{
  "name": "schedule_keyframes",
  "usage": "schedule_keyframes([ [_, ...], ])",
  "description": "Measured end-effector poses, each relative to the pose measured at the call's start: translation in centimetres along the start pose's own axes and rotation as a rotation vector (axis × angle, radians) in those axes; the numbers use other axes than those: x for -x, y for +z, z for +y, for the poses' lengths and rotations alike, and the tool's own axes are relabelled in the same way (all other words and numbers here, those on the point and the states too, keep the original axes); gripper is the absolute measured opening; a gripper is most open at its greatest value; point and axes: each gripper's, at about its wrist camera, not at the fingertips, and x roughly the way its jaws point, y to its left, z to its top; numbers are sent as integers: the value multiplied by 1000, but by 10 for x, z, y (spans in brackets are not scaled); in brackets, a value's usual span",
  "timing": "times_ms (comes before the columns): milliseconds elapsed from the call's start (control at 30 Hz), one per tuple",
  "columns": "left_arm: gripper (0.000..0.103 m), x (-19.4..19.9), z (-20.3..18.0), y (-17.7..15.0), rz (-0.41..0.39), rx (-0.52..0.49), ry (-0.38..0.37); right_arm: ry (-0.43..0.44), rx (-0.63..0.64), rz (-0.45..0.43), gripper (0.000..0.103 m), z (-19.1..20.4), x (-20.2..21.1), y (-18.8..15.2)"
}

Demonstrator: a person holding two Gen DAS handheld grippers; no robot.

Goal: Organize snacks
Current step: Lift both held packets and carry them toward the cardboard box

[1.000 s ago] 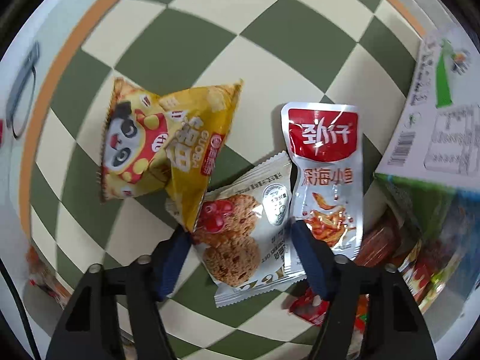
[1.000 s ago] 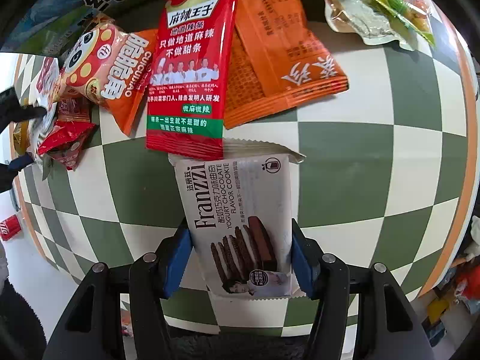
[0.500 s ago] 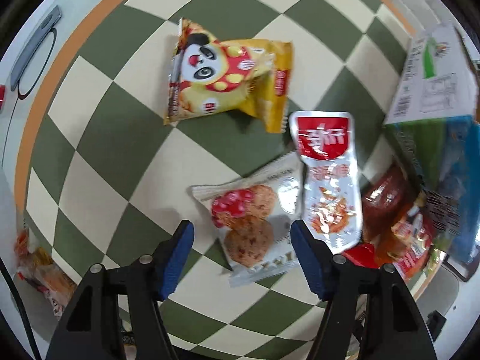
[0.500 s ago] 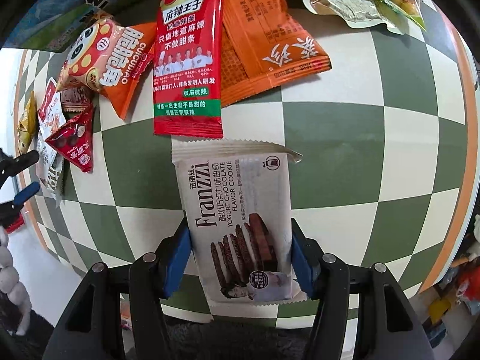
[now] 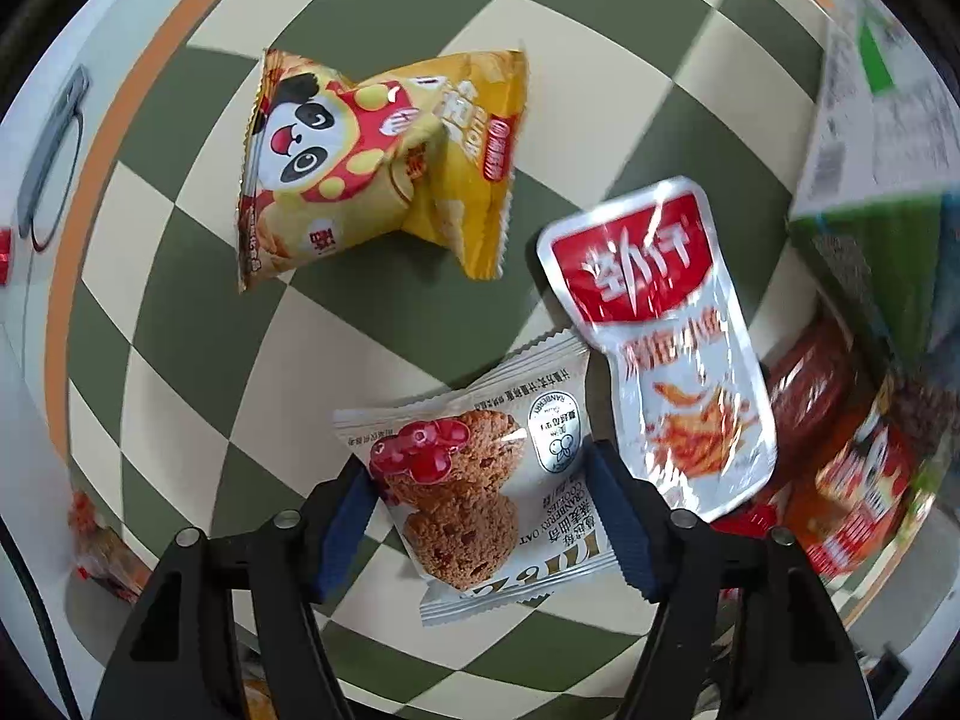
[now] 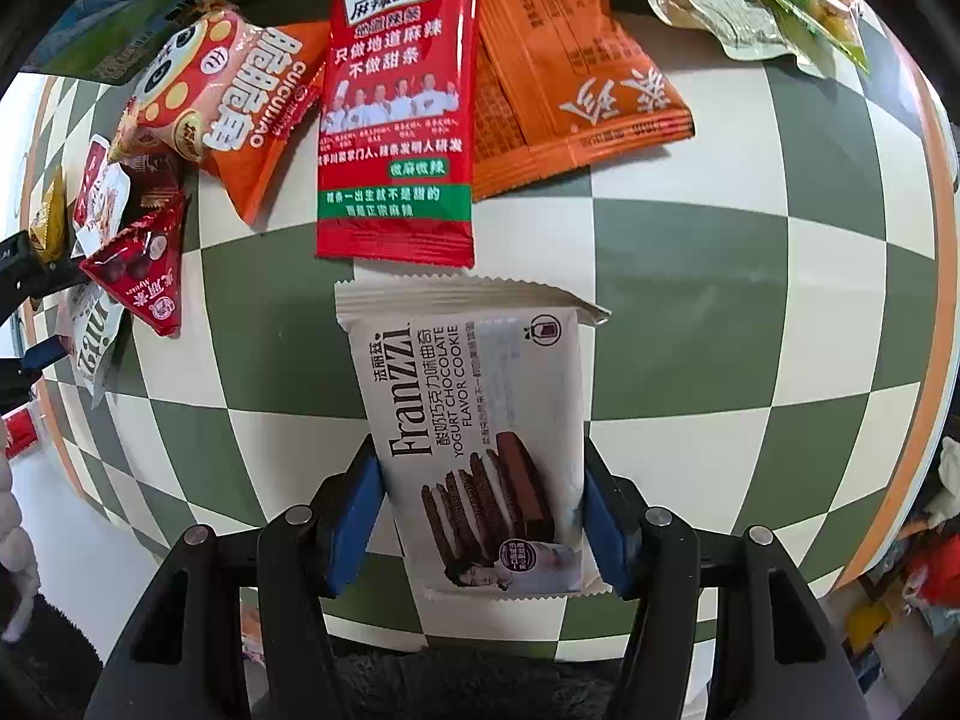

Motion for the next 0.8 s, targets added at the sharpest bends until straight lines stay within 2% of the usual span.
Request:
schedule_keyframes([
  [167,48,9,-32,-37,-42,-89,35,3,-5,-11,63,-2,-5,-6],
  [267,54,1,-29,-45,-33,-78,5,8,-5,-16,63,-3,-3,-8],
  [300,62,-2,-22,-37,-14,-63,-17,11,-4,-15,63,-4,-4,-9],
  [333,65,-6,-7,-21,7,-46,-42,16,-7,-13,63,-5,-4,-10],
  [367,67,-13,-2,-20,33,-8,-86,15,-4,-12,63,-5,-5,-11],
  [400,74,-19,2,-17,48,8,-105,12,0,-8,63,-4,-7,-12],
  [433,76,-22,1,-14,50,-3,-102,12,-1,-8,63,-5,-9,-13],
  [533,77,-30,-20,-15,57,-90,14,14,-2,-7,63,-4,-13,-14],
  [600,71,-28,-25,-20,35,-97,19,12,5,-12,63,-4,-13,-14],
  [667,70,-30,-29,-26,44,-106,19,7,8,-19,63,-3,-11,-13],
  [800,70,-27,-32,-54,1,-144,50,11,11,-36,63,-4,1,-13],
])
